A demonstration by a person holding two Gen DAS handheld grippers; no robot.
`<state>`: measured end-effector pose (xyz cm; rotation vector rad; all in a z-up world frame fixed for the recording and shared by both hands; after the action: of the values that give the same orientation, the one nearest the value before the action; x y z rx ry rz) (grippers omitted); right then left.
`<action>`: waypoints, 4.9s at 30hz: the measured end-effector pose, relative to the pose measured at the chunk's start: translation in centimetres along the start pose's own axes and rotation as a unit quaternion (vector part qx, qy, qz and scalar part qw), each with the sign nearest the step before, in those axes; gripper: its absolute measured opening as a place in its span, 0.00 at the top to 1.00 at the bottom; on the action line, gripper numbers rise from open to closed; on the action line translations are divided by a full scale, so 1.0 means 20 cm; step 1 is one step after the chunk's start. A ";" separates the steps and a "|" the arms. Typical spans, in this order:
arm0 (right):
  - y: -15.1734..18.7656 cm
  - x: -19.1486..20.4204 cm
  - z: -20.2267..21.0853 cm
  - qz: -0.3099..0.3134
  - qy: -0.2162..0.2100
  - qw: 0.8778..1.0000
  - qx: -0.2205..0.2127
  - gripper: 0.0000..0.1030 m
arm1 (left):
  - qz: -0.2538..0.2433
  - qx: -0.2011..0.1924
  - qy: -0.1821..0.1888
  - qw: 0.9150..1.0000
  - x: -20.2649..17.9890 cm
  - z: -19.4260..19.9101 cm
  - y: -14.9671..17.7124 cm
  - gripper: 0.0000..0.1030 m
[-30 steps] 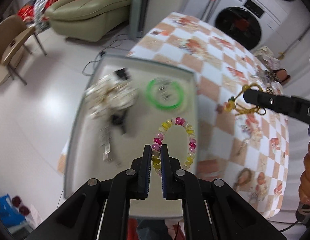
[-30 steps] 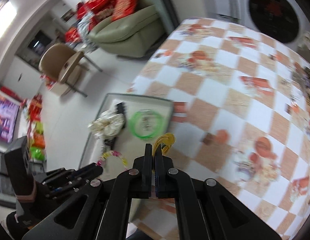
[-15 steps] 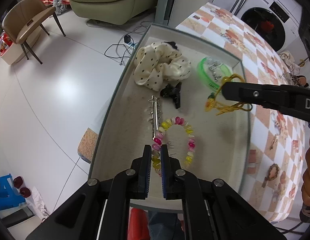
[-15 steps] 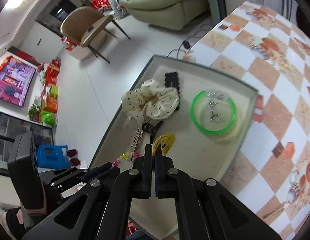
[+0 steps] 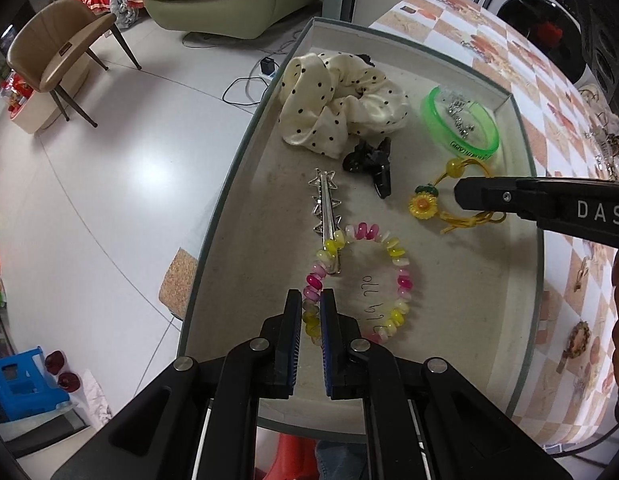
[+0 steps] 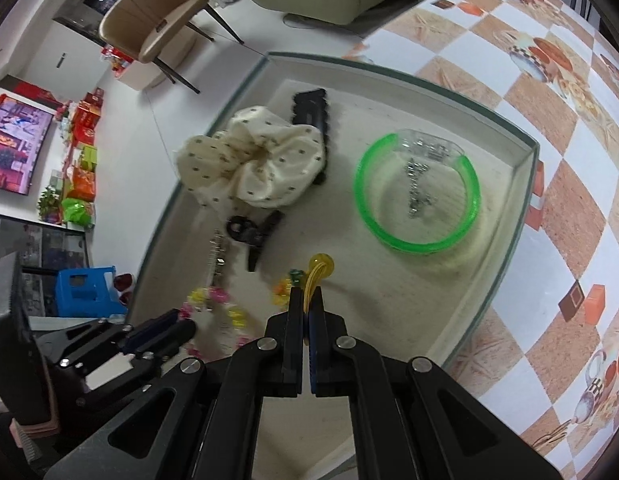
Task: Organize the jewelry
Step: 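Carry the beaded bracelet with the left tool over the tray while the right tool carries the yellow hair tie, then open the left tool to release the bracelet while the right tool releases the hair tie in the tray, then grasp the tan hair clip with the left tool while the right tool grasps the braided brown bracelet, then carry the tan hair clip with the left tool over the tray while the right tool carries the braided bracelet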
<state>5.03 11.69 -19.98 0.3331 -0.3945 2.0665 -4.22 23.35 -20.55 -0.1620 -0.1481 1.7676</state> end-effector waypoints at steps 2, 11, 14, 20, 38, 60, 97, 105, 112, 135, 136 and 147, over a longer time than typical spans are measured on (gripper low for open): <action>0.00 -0.02 0.00 0.002 0.005 1.000 0.003 0.98 | -0.004 0.002 -0.008 1.000 -0.01 0.00 0.00 0.87; -0.01 -0.07 -0.03 0.007 0.040 0.999 0.011 0.54 | -0.014 0.005 -0.027 1.000 -0.09 0.00 -0.02 0.86; -0.02 -0.07 -0.02 0.007 0.039 0.999 0.006 0.52 | -0.014 0.007 -0.026 1.000 -0.10 0.00 -0.03 0.86; -0.07 -0.10 0.09 -0.010 0.025 0.999 -0.020 0.45 | -0.017 0.010 -0.024 1.000 -0.11 0.01 -0.03 0.74; 0.03 -0.23 0.37 -0.084 0.005 0.993 -0.083 0.20 | -0.047 -0.029 -0.033 0.998 -0.20 0.16 -0.10 0.00; 0.88 -0.92 0.70 -0.295 0.103 0.944 -0.106 0.20 | -0.225 -0.048 0.038 0.972 -0.94 0.24 -0.21 0.00; 1.27 -0.80 0.46 -0.306 0.111 0.940 -0.102 0.20 | -0.401 0.023 0.073 0.913 -1.69 -0.12 0.07 0.34; 1.20 -0.77 0.43 -0.284 0.144 0.941 -0.112 0.20 | -0.389 0.011 0.078 0.918 -1.69 -0.10 0.03 0.68; 1.12 -0.71 0.37 -0.216 0.224 0.943 -0.116 0.24 | -0.367 0.020 0.096 0.925 -1.65 -0.11 -0.02 0.77; 1.15 -0.94 0.62 -0.323 0.101 0.929 -0.148 0.97 | -0.325 0.009 0.107 0.940 -1.46 0.00 -0.09 0.85; 1.14 -0.94 0.60 -0.322 0.097 0.931 -0.140 0.95 | -0.323 0.004 0.100 0.941 -1.46 0.01 -0.09 0.85; 1.02 -0.77 0.40 -0.242 0.189 0.946 -0.101 0.54 | -0.305 0.008 0.060 0.950 -1.39 -0.04 -0.16 0.85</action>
<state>-4.49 -13.40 -21.58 -0.0893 -0.2535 1.5437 4.52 -3.30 -20.02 -0.1888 -0.0832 1.1381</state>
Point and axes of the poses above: each gripper's, at about its wrist camera, not at the fingertips, and z roughly against the way its jaws point, x to its left, y to its underside, the point moved 4 cm from there along -z, roughly the way its jaws point
